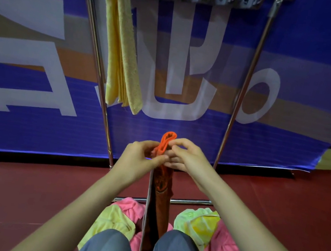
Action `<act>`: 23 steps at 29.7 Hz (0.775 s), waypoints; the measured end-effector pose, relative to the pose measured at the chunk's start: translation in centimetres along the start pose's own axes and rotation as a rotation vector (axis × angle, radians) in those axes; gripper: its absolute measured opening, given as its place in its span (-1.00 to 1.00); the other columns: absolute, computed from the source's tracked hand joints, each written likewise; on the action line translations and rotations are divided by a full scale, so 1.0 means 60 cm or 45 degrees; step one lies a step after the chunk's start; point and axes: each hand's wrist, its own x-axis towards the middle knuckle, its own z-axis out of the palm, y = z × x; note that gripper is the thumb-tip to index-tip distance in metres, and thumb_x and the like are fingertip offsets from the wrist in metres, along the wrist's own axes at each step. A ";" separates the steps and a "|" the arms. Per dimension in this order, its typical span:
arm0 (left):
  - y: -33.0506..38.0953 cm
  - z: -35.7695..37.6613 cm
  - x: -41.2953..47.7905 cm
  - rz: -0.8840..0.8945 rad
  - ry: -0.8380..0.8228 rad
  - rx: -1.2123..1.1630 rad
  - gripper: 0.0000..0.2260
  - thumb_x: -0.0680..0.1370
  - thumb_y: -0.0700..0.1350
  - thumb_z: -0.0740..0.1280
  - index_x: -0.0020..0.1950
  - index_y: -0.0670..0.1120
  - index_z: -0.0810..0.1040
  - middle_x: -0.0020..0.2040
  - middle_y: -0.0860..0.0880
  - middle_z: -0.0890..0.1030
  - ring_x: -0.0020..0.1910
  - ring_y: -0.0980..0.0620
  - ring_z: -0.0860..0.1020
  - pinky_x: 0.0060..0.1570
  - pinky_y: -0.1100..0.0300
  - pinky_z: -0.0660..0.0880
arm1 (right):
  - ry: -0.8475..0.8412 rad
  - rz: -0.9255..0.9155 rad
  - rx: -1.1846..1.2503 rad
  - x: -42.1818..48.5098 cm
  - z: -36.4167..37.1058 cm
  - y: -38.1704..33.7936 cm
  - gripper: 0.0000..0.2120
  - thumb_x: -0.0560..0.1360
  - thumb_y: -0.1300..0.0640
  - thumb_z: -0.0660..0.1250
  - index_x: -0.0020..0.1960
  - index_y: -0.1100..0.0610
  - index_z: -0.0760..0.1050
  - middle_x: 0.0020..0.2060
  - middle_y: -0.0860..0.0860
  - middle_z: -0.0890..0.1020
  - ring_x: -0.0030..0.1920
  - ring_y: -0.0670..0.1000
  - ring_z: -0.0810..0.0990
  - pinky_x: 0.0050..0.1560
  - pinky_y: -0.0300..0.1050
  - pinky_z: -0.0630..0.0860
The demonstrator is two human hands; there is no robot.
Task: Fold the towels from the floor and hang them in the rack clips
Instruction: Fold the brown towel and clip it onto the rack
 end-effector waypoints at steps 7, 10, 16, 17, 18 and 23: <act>0.008 -0.036 -0.001 0.115 -0.195 0.075 -0.75 0.49 -0.10 0.23 0.10 -0.13 0.54 -0.10 -0.08 0.63 -0.06 -0.01 0.59 0.03 0.02 0.51 | 0.139 -0.333 -0.399 0.003 -0.035 0.003 -0.64 0.39 0.28 0.37 0.03 -0.04 0.32 -0.23 -0.02 0.43 -0.20 -0.09 0.47 -0.13 -0.29 0.44; 0.016 -0.059 -0.001 0.131 -0.214 0.047 -0.77 0.48 -0.09 0.21 0.07 -0.11 0.54 -0.09 -0.11 0.63 -0.06 -0.01 0.59 0.04 0.02 0.51 | 0.041 -0.301 -0.532 0.008 -0.048 -0.007 -0.70 0.41 0.19 0.37 0.12 0.04 0.46 0.00 0.01 0.49 0.02 -0.06 0.50 0.11 -0.15 0.45; 0.021 -0.091 0.002 0.047 -0.211 -0.013 -0.89 0.53 -0.18 0.25 0.01 -0.04 0.52 -0.07 -0.09 0.61 -0.04 -0.01 0.59 0.04 0.10 0.51 | -0.033 -0.384 -0.358 0.004 -0.029 -0.017 -0.86 0.44 0.28 0.32 -0.26 0.09 0.51 -0.34 -0.04 0.59 -0.33 -0.25 0.55 -0.19 -0.35 0.48; 0.025 -0.095 0.004 0.017 -0.226 -0.022 -0.90 0.52 -0.14 0.28 0.01 -0.02 0.51 -0.06 -0.06 0.60 -0.05 0.03 0.58 -0.01 0.16 0.52 | -0.035 -0.395 -0.344 0.004 -0.024 -0.017 -0.83 0.43 0.28 0.33 -0.28 0.07 0.51 -0.36 -0.06 0.59 -0.35 -0.24 0.55 -0.22 -0.36 0.48; 0.030 -0.098 0.008 -0.008 -0.246 -0.016 -0.86 0.49 -0.08 0.32 0.03 0.01 0.49 -0.04 -0.01 0.59 -0.04 0.09 0.57 -0.06 0.26 0.51 | -0.042 -0.406 -0.342 0.003 -0.017 -0.019 -0.82 0.43 0.28 0.34 -0.30 0.06 0.51 -0.38 -0.07 0.59 -0.36 -0.24 0.55 -0.24 -0.37 0.48; 0.056 -0.104 0.021 -0.031 -0.305 0.210 -0.58 0.38 0.16 0.38 0.16 0.01 0.48 -0.01 0.02 0.57 -0.02 0.13 0.55 -0.02 0.20 0.52 | -0.090 -0.434 -0.362 0.001 0.004 -0.024 -0.80 0.41 0.25 0.37 -0.32 0.01 0.53 -0.39 -0.07 0.58 -0.31 -0.18 0.55 -0.21 -0.34 0.46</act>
